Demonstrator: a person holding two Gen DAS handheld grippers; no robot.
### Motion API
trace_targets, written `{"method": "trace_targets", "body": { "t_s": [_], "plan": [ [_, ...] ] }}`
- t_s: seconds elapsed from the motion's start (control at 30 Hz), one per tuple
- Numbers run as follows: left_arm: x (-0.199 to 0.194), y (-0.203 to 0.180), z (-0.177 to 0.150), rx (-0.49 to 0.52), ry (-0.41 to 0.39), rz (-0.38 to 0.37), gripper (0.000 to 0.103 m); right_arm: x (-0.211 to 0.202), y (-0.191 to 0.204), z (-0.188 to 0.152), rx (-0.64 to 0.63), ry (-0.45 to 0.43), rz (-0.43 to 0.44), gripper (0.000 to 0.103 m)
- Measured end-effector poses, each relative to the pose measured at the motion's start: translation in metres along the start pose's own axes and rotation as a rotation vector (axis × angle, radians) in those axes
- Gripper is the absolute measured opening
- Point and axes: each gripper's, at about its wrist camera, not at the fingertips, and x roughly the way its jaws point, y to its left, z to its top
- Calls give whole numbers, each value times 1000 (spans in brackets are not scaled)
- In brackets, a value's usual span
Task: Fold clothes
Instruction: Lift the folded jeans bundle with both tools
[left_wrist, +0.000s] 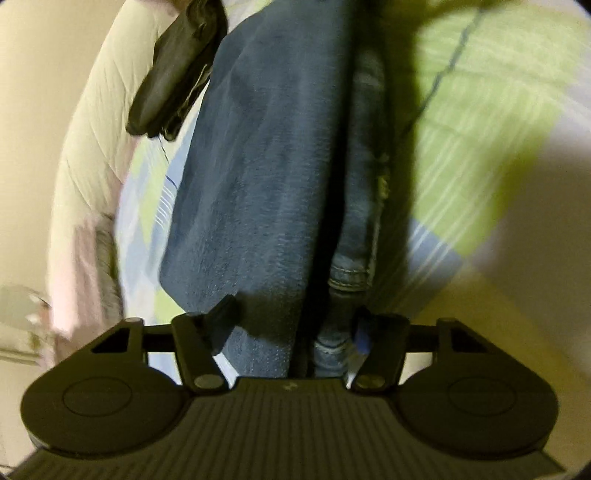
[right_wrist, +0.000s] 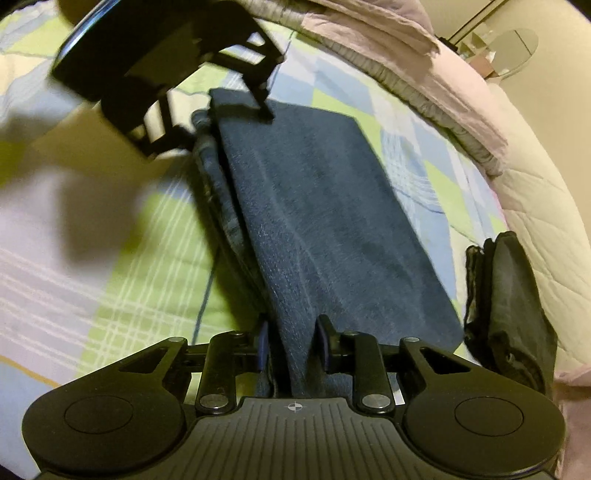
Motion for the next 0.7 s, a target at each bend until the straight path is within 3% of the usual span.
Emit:
{"method": "trace_targets", "body": {
  "t_s": [0.03, 0.07, 0.1, 0.17, 0.27, 0.47, 0.5, 0.6, 0.7],
  "plan": [
    [-2, 3, 0, -16, -3, -7, 41, 1, 4, -2, -11, 2, -11, 25],
    [-5, 5, 0, -32, -6, -11, 40, 2, 9, -3, -26, 9, -23, 34],
    [-7, 10, 1, -48, -9, -17, 38, 4, 14, -4, -38, 17, -41, 58],
    [-12, 19, 2, -81, -15, -28, 36, 2, 25, -5, -62, -4, -81, 77],
    [-15, 34, 5, -130, -17, -62, 35, 6, 40, -1, -123, -37, -77, 77],
    [-29, 54, 8, -198, -39, -123, 34, 49, 32, -4, -181, 34, -199, 76],
    [-33, 52, 8, -195, -39, -124, 34, 55, 27, -7, -183, 48, -219, 62],
    [-36, 40, 11, -163, -22, -94, 41, 49, 13, -12, -162, 51, -154, 37],
    [-34, 21, 14, -102, -13, -7, 53, 36, 2, -10, -144, 37, -132, 29]
  ]
}}
